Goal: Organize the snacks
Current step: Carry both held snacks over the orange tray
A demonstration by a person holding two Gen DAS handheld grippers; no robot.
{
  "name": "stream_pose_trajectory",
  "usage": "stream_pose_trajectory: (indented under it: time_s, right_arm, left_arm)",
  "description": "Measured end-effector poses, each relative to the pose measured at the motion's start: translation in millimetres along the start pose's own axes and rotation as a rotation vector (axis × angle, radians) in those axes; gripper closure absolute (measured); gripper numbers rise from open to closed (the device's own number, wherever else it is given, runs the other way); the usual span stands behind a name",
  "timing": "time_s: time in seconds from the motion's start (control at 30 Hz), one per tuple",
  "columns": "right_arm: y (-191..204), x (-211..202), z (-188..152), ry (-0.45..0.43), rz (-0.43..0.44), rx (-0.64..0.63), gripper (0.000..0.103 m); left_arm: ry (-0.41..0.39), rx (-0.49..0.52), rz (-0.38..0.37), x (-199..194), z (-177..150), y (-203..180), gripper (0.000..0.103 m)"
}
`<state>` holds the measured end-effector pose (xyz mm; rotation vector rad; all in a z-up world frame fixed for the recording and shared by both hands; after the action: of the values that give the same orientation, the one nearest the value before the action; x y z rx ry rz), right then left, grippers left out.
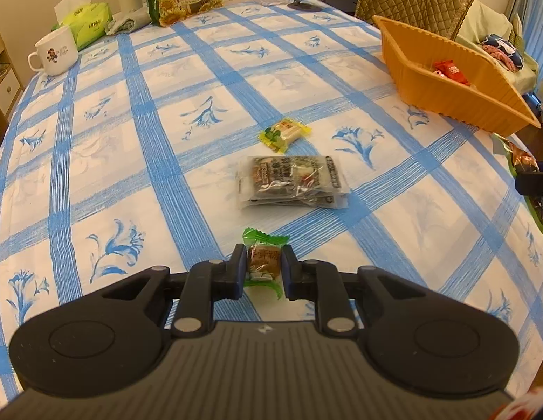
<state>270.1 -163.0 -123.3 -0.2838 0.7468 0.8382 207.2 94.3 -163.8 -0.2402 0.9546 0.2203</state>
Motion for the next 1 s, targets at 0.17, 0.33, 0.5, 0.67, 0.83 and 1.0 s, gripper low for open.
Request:
stream_pose_trajectory:
  time_s: [0.17,0.33,0.5,0.67,0.83,1.0]
  right_arm:
    - [-3,-8,2,-0.018,0.0,0.004,0.073]
    - [-7,-19,6,-0.035,-0.005,0.018,0.073]
    - [-17,-30,10,-0.05,-0.013,0.046,0.073]
    - [-34,-37,20,-0.065,-0.027,0.091,0.073]
    - [-57,-44,35,-0.092,-0.039,0.158,0.073]
    - [-81,-46,50,-0.115,-0.042,0.211,0.073]
  left_arm:
    - [-0.02,0.001,-0.018,-17,5,-8,0.085]
    - [-0.054,0.023,-0.046,-39,13,-22,0.085]
    - [-0.088,0.067,-0.084,-53,28,-47,0.085]
    - [-0.127,0.129,-0.129,-59,52,-81,0.085]
    - [-0.164,0.179,-0.168,-57,81,-118,0.085]
    - [-0.185,0.21,-0.191,-50,107,-150,0.085]
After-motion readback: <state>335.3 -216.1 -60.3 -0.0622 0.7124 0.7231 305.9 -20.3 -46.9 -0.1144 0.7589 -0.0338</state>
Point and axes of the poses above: each gripper's, at about its wrist camera, not at the fingertips, and x roughly the way its jaws point, y to its left, z to its top, the point moved 5 cm from there along x, roughly the way its jaws point, and after that the axes turned 10 degrees about -x, right-handed, at the moved point
